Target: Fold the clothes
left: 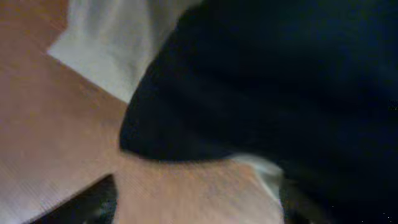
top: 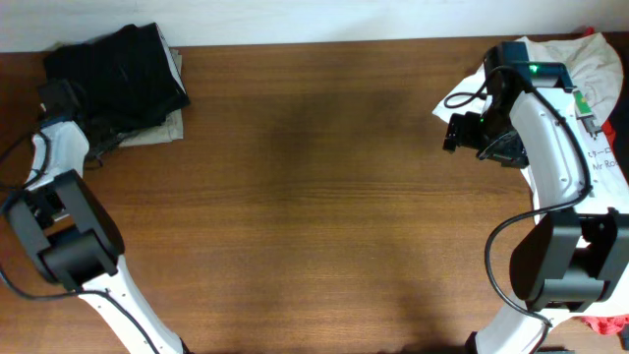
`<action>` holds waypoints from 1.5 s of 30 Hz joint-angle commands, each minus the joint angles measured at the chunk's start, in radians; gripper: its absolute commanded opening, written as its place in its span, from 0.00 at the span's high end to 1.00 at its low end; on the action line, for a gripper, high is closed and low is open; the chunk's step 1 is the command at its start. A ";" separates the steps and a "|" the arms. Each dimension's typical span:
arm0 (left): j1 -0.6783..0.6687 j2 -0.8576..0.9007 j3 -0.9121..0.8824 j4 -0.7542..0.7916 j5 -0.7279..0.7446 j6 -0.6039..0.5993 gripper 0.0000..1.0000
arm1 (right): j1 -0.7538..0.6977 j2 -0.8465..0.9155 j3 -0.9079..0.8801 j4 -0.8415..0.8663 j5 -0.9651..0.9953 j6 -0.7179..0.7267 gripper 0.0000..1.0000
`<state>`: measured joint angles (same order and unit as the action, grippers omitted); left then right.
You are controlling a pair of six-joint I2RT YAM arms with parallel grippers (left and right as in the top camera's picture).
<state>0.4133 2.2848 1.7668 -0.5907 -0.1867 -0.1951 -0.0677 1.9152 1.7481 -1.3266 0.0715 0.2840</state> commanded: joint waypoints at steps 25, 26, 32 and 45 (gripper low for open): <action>-0.013 -1.466 -0.001 -1.097 0.486 0.051 0.01 | 0.002 -0.011 0.000 -0.001 0.019 0.001 0.01; -0.013 -1.511 -0.001 -1.097 0.486 0.051 0.01 | 0.002 -0.011 0.000 -0.001 0.019 0.001 0.01; -0.013 -1.682 -0.001 -1.097 0.511 0.073 0.01 | 0.002 -0.011 0.000 -0.001 0.019 0.001 0.02; -0.259 -2.066 -1.181 0.050 0.706 0.068 0.01 | 0.002 -0.011 0.000 -0.001 0.019 0.001 0.01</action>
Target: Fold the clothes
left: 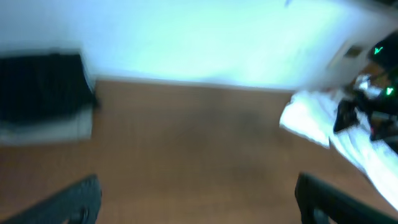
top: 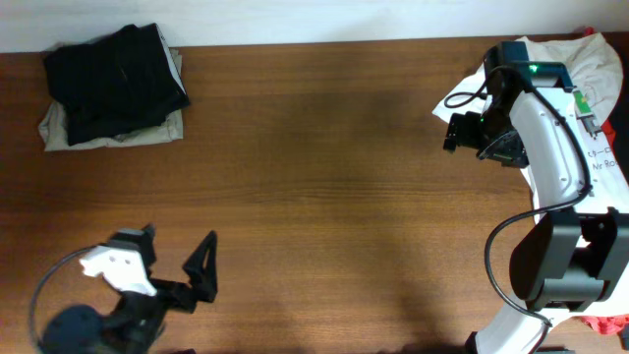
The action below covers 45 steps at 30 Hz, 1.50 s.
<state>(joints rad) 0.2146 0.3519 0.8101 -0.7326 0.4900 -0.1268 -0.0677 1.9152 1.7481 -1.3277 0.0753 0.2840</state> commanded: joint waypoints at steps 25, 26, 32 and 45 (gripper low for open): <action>-0.180 -0.346 -0.801 0.660 -0.407 0.211 0.01 | 0.002 -0.011 0.000 0.000 0.015 0.001 0.01; -0.180 -0.346 -0.801 0.660 -0.407 0.211 0.01 | 0.002 -0.011 0.000 0.000 0.015 0.001 0.01; -0.180 -0.346 -0.801 0.660 -0.407 0.211 0.01 | 0.002 -0.011 0.000 0.000 0.015 0.001 0.01; -0.180 -0.346 -0.801 0.660 -0.407 0.211 0.01 | 0.134 -0.370 0.000 0.000 0.015 0.001 0.01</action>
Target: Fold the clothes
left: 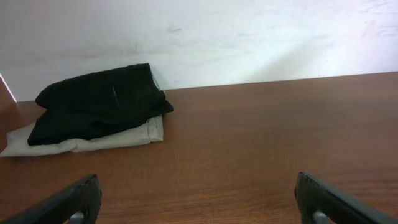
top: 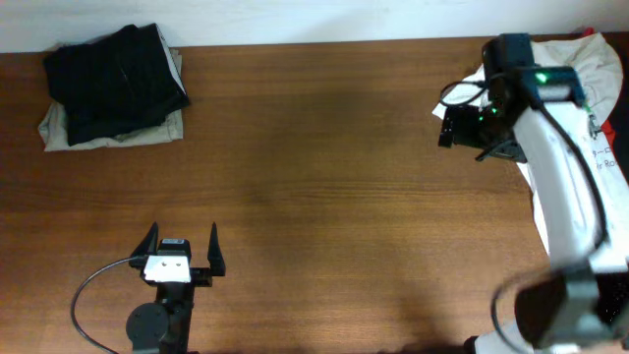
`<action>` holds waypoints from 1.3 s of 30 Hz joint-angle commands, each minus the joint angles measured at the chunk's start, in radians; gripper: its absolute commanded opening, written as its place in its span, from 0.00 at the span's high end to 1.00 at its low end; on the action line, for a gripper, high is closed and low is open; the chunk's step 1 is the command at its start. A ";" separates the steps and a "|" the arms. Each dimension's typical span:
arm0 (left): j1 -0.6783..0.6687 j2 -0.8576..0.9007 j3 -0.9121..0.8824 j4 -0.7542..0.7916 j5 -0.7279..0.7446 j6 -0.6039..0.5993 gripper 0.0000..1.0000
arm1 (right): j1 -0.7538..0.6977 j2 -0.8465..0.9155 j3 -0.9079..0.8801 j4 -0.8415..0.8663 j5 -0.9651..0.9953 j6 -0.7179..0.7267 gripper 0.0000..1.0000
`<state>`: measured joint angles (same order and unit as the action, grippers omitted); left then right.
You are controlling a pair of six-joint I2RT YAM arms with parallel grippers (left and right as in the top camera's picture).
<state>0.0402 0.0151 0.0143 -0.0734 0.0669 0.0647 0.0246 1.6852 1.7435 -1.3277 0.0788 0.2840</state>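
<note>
A folded black garment (top: 116, 77) lies on a folded beige one (top: 108, 133) at the table's back left; the left wrist view shows the same black garment (left: 99, 109) and beige one (left: 93, 140) far ahead. My left gripper (top: 182, 236) sits near the front edge, open and empty, pointing toward the back, with bare wood between its fingers (left: 81, 199). My right gripper (top: 454, 126) hovers at the left edge of a crumpled white garment (top: 590, 69) at the back right. Whether its jaws are open or shut cannot be made out.
The brown wooden table (top: 324, 177) meets a white wall (left: 249, 37) at the back. A bit of red cloth (top: 590, 32) shows behind the white garment at the far right corner. The right arm (top: 565, 187) runs along the right side, blurred.
My left arm has turned from a tilted pose at the front left to a straight one facing the back. The right arm has shifted slightly and is now blurred.
At first my left gripper was at the folded stack at the back left, its camera filled with black cloth. Then it was away at the front edge, open, with the stack left in place. Now it sits straight there, while the right gripper stays by the white garment.
</note>
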 commanded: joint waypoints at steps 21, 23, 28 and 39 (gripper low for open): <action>-0.006 -0.009 -0.006 0.000 0.016 0.020 0.01 | 0.066 -1.416 -1.498 1.160 -0.135 0.008 0.01; -0.006 -0.009 -0.006 0.000 0.016 0.020 0.01 | 0.066 -1.501 -1.598 1.216 -0.135 0.008 0.01; -0.006 -0.009 -0.006 0.000 0.016 0.020 0.01 | 0.066 -1.636 -1.731 1.289 -0.135 0.007 0.01; -0.006 -0.009 -0.006 0.000 0.016 0.020 0.01 | 0.066 -1.682 -1.738 1.253 -0.124 -0.295 0.01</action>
